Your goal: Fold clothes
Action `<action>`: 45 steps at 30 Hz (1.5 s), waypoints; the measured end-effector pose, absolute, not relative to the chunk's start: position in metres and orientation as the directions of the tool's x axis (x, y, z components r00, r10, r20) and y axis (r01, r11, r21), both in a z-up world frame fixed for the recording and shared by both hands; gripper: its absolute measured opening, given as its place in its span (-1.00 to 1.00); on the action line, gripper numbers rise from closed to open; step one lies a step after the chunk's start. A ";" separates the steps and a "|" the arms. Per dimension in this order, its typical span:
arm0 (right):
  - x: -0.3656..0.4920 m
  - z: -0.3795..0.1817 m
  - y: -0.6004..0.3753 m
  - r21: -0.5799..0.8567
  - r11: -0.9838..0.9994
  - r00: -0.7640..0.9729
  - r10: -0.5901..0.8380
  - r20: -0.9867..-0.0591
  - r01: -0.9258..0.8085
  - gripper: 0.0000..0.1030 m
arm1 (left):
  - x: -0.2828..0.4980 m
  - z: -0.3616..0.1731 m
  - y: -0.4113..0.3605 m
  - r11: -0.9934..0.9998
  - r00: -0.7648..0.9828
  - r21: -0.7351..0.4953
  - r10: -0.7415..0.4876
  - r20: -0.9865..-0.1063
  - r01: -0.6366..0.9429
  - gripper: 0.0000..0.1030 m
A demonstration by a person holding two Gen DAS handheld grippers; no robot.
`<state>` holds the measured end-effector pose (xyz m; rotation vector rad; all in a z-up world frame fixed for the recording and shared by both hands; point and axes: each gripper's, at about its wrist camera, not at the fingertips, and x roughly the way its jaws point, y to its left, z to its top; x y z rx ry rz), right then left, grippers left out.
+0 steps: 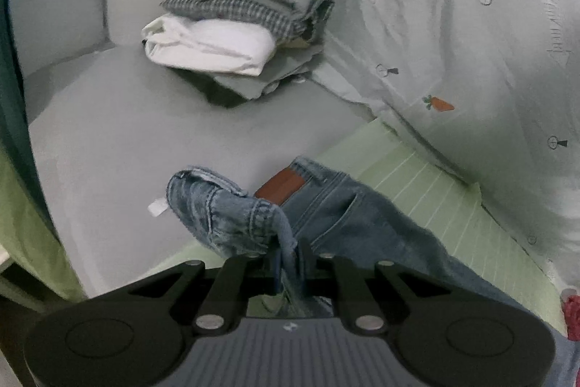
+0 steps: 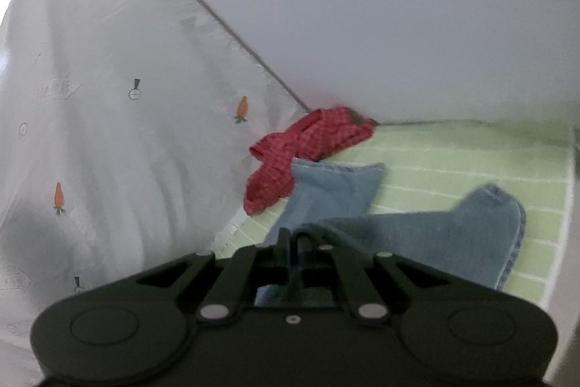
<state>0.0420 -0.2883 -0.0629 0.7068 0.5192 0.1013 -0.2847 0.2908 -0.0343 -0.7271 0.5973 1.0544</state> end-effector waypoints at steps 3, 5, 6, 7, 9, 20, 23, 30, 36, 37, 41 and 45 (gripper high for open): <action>0.064 -0.055 -0.272 0.619 0.784 0.872 0.262 -0.413 0.057 -0.92 | -0.269 -0.031 0.301 0.308 0.382 -0.244 0.552 -0.742 -0.919 -0.81; 0.083 -0.052 -0.258 0.596 0.802 0.874 0.269 -0.405 0.029 -0.92 | -0.256 -0.030 0.311 0.306 0.382 -0.245 0.554 -0.740 -0.920 -0.82; 0.098 -0.051 -0.247 0.582 0.813 0.872 0.277 -0.405 0.012 -0.92 | -0.248 -0.029 0.317 0.307 0.380 -0.241 0.559 -0.737 -0.921 -0.82; 0.113 -0.050 -0.235 0.567 0.824 0.869 0.284 -0.404 -0.005 -0.92 | -0.238 -0.030 0.324 0.310 0.378 -0.236 0.562 -0.735 -0.921 -0.82; 0.144 -0.049 -0.213 0.537 0.843 0.865 0.299 -0.404 -0.040 -0.92 | -0.216 -0.032 0.342 0.317 0.375 -0.225 0.568 -0.733 -0.921 -0.83; 0.291 -0.115 -0.041 0.356 0.922 0.669 0.361 -0.650 -0.151 0.25 | -0.089 -0.096 0.413 0.339 0.313 -0.148 0.509 -0.802 -0.929 0.40; 0.255 -0.132 -0.040 0.263 0.957 0.663 0.275 -0.697 -0.122 0.40 | -0.075 -0.117 0.380 0.431 0.295 -0.080 0.460 -0.838 -0.899 0.57; 0.206 -0.170 -0.116 0.150 0.981 0.625 0.039 -0.780 0.126 0.45 | -0.044 -0.142 0.304 0.694 0.337 -0.010 0.338 -0.879 -0.720 0.57; 0.207 -0.173 -0.136 0.143 0.980 0.660 0.018 -0.751 0.136 0.11 | -0.017 -0.143 0.255 0.856 0.410 -0.020 0.226 -0.884 -0.516 0.59; 0.209 -0.173 -0.133 0.123 0.985 0.663 0.014 -0.749 0.117 -0.07 | -0.013 -0.148 0.247 0.869 0.392 -0.002 0.221 -0.893 -0.494 0.59; 0.200 -0.171 -0.149 0.135 0.986 0.676 0.034 -0.737 0.097 -0.86 | -0.015 -0.170 0.222 0.908 0.304 0.066 0.206 -0.930 -0.414 0.59; 0.173 -0.168 -0.172 0.085 0.989 0.653 -0.012 -0.757 0.118 -0.99 | -0.033 -0.178 0.225 0.895 0.299 0.036 0.186 -0.936 -0.445 0.64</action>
